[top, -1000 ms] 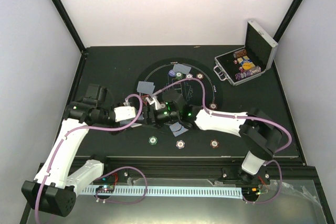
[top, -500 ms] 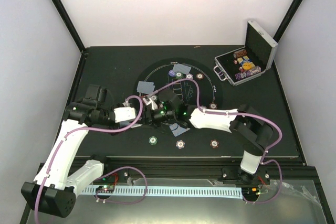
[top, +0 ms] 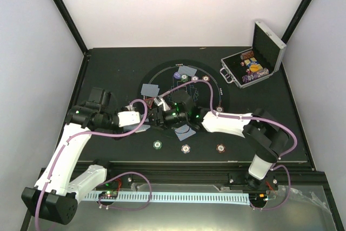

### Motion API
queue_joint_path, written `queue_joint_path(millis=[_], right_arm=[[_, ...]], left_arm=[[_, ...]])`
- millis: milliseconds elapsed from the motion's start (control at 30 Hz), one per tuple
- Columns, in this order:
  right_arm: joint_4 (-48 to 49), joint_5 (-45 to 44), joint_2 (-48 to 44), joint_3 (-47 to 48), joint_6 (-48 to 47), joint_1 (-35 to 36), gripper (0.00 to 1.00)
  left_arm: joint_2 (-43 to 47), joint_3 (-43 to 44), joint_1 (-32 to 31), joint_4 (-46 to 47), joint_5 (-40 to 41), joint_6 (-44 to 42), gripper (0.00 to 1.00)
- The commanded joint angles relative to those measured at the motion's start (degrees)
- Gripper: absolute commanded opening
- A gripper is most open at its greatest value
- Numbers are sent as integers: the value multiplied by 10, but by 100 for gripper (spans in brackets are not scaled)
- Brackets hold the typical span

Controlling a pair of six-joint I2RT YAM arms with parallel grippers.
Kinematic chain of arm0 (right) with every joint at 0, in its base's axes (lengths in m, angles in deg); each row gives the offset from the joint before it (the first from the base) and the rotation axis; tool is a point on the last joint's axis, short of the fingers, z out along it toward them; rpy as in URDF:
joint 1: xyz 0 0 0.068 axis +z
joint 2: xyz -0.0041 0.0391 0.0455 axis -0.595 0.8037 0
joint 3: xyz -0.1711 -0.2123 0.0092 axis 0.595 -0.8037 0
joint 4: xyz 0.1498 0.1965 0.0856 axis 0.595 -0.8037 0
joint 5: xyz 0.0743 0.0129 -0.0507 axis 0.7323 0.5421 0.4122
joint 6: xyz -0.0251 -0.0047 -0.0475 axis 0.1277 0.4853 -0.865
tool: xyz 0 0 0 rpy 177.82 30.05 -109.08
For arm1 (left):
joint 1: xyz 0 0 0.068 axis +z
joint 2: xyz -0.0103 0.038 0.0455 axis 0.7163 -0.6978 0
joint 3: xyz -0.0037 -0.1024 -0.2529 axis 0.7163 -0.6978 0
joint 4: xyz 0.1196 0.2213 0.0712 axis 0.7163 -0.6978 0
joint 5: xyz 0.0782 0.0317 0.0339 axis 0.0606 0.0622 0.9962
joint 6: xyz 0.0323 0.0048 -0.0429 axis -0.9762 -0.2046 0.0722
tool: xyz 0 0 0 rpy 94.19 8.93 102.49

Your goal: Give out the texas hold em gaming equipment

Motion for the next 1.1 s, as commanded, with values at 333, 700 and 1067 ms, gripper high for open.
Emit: queue_joint_path(millis=[333,700,1067], right_arm=[[-19,6,9,32,16,21,69],[-1,8,66,47,35,33,67],[-37,5,43,-45,-14,-26,60]], left_arm=[[14,2,-2,9,-28,-4,2],[10,-3,-7,15,-28,-1,2],[11,2,-8,18,-27,1,1]])
